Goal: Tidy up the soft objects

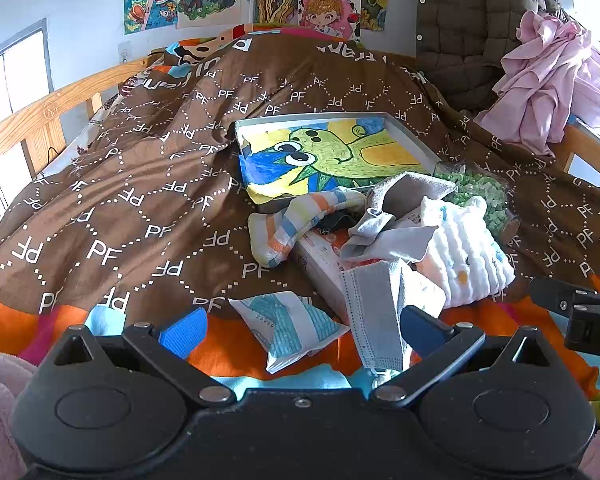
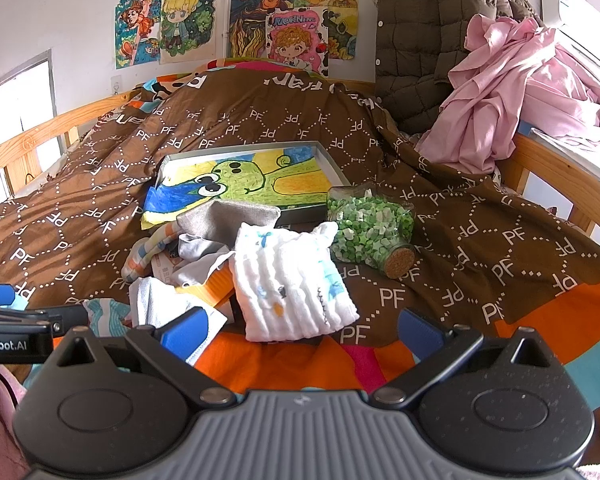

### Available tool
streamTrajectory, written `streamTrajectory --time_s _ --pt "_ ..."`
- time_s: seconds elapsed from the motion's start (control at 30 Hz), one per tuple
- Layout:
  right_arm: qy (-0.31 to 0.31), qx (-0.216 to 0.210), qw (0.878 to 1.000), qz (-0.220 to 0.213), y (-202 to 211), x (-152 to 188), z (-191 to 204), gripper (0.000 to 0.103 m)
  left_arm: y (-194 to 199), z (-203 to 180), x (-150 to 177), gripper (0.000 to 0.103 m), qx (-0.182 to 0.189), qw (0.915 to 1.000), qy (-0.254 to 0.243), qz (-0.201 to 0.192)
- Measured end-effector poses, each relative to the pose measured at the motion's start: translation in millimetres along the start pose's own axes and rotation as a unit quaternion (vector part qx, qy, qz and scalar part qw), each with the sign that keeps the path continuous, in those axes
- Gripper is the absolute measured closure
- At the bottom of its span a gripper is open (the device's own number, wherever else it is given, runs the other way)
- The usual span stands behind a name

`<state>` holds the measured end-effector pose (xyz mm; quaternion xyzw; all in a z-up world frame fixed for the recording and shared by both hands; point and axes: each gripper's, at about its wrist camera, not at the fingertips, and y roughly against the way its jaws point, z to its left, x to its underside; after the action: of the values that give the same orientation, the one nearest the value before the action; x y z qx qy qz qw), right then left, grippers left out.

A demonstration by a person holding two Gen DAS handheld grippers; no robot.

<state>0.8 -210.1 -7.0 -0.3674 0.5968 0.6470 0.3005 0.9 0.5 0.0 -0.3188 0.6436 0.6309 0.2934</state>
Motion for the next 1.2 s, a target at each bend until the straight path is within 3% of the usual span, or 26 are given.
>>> streamTrajectory --time_s 0.23,0.43,0.6,0.7,0.83,1.1,1.2 --pt "-0.002 0.0 1.0 0.002 -0.8 -0.8 0.1 0.0 -4.9 4.8 7.3 0.001 0.0 1.0 0.0 0.005" --pt "-0.049 -0.037 0.998 0.025 -8.9 -8.3 -18.2 0.0 -17.5 8.2 -2.2 0.001 0.025 0.9981 0.005 0.056" --pt "-0.083 -0.081 0.992 0.053 -31.4 -23.3 -39.5 0.0 -29.0 -0.3 -15.3 0.001 0.055 0.994 -0.057 0.076" --pt "-0.066 -0.095 0.991 0.066 -49.9 -30.4 -41.4 0.0 -41.7 -4.1 -24.2 0.001 0.087 0.9878 -0.087 0.095" --pt "-0.051 -0.101 0.99 0.084 -81.9 -35.5 -40.6 0.0 -66.9 -9.5 -29.6 0.001 0.13 0.9801 -0.086 0.123" --pt "-0.023 -0.118 0.988 0.096 -128.1 -40.1 -42.8 0.0 -109.1 -13.4 -26.4 0.005 0.139 0.9746 -0.047 0.169" --pt "0.0 -0.118 0.988 0.102 -140.1 -38.2 -35.2 0.0 -110.9 -12.4 -26.3 0.008 0.142 0.9753 -0.044 0.164"
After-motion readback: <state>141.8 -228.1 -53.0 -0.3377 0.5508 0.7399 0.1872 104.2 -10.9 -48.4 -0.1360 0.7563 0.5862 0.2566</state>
